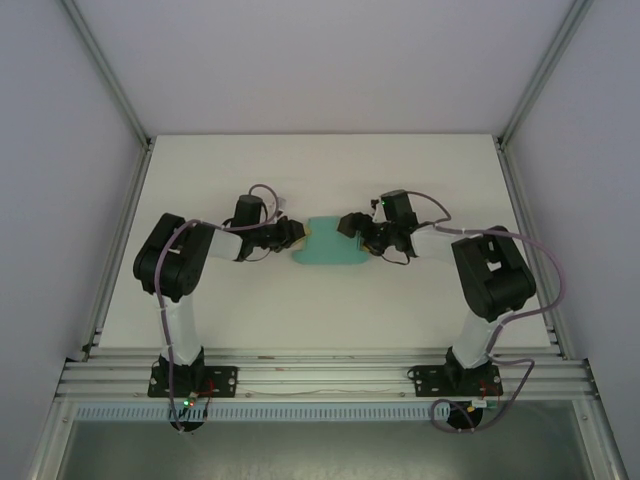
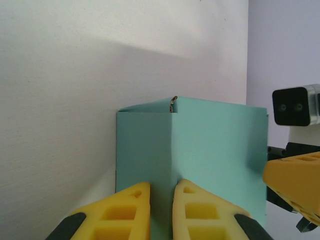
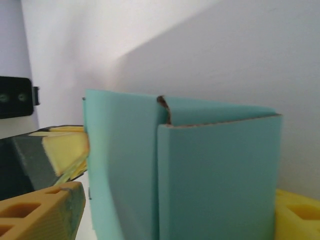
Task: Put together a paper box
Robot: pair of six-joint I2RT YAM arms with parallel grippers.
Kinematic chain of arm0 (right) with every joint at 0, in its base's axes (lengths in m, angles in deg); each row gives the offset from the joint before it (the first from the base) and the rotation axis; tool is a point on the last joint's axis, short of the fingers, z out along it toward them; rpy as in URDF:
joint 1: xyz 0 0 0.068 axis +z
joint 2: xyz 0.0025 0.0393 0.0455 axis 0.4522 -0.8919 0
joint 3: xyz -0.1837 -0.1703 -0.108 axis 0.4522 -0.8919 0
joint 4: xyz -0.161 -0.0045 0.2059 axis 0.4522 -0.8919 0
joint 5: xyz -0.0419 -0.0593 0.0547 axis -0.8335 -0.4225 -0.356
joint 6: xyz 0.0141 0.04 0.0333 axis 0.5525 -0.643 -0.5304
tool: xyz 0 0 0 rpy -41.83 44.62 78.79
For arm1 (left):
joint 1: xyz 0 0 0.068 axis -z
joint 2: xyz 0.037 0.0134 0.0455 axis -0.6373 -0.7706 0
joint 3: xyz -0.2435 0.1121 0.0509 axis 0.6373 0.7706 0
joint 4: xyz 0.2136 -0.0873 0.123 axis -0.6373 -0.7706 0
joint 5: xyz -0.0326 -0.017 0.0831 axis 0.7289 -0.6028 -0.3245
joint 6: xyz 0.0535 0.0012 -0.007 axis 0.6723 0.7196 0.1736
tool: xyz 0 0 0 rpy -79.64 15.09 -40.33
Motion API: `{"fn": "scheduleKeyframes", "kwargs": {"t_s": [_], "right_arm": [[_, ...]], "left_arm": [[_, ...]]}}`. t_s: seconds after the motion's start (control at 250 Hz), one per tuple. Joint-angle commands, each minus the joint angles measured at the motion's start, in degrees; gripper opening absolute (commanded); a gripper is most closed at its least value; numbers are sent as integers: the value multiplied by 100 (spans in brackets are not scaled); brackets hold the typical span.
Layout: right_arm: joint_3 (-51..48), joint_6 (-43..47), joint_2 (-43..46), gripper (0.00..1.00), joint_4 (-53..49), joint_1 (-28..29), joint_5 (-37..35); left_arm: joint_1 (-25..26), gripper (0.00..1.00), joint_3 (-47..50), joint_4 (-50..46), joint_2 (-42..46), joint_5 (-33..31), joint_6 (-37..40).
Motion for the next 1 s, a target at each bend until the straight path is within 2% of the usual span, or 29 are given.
{"fn": "scheduleKeyframes", "kwargs": {"t_s": [0.0, 0.056, 0.136, 0.236, 0.264, 0.308, 0.34, 0.376, 0.388, 0.512, 0.6, 0.668, 0.755, 0.827, 0.935, 0.999], "right_arm": [[101, -321, -94, 72, 774, -7, 541], [79, -452, -108, 64, 969, -8, 654], [22, -639, -66, 58, 1244, -14, 758], [33, -649, 77, 55, 1032, -10, 697], [35, -633, 130, 54, 913, -14, 644], [44, -630, 226, 53, 712, -12, 557], [54, -588, 321, 52, 544, -15, 512], [39, -558, 428, 52, 395, -16, 470], [25, -566, 460, 52, 360, -14, 449], [39, -700, 916, 47, -365, -17, 41], [55, -999, 1208, 46, -687, -24, 16], [114, -1445, 1370, 46, -988, -37, 10], [394, -1954, 1380, 45, -1722, -93, 257], [617, -2216, 1323, 44, -2300, -113, 426], [1014, -2263, 1130, 44, -3074, -152, 820], [1108, -2320, 1085, 42, -3209, -157, 899]], "left_arm": [[2, 11, 64, -791, -255, -261, 300], [2, 14, 44, -785, -180, -275, 363], [-5, 20, 21, -763, -23, -293, 461], [8, 35, -85, -859, 237, -411, 615], [-3, 44, -118, -887, 258, -441, 667], [2, 66, -162, -980, 575, -547, 797], [2, 75, -193, -1068, 745, -696, 903], [6, 97, -227, -1214, 946, -884, 1071], [3, 99, -245, -1274, 1018, -951, 1131], [42, 100, -346, -1872, 1802, -1643, 1929], [236, 100, -309, -2166, 2384, -2147, 2827], [585, 100, -175, -2299, 2875, -2416, 3761], [1329, 100, -7, -2550, 3476, -2906, 5229], [1659, 100, 41, -2751, 3855, -2913, 5992], [1768, 100, 2, -3073, 4187, -2376, 6510], [1899, 100, -211, -3555, 4208, -2401, 6741]]}}
